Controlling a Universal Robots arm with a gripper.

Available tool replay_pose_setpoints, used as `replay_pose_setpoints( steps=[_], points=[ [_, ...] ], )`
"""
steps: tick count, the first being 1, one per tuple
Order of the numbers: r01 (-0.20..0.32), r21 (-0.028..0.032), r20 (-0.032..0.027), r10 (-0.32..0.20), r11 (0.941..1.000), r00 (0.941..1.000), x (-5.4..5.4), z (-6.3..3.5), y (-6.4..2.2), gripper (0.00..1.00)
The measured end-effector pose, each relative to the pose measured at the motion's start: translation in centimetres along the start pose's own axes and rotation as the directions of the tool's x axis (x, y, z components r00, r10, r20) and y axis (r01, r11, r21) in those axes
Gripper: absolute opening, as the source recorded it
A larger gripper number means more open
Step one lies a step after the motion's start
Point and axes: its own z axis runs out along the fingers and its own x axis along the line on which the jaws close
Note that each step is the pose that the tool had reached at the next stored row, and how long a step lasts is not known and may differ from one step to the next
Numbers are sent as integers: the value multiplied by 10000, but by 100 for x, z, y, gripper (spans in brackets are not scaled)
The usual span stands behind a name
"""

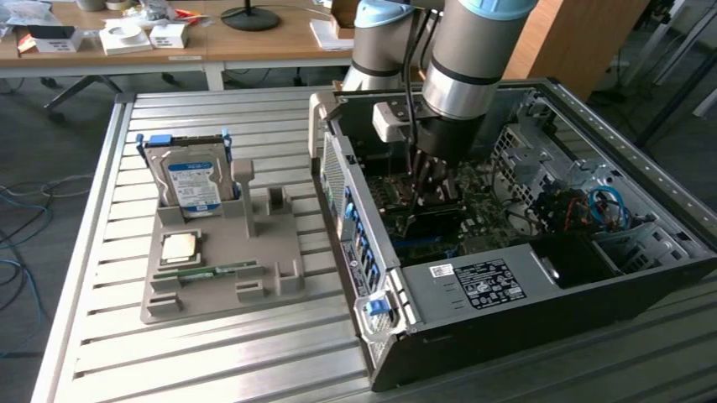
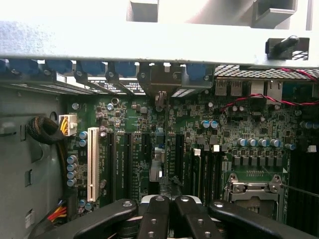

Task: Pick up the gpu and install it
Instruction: 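Press down on the gpu until it lock into place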

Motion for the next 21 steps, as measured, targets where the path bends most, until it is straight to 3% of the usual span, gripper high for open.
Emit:
replay_pose_setpoints(
  steps=[21],
  points=[
    [44,3,8,-44,10000,10000,0,11,-16,11]
  ],
)
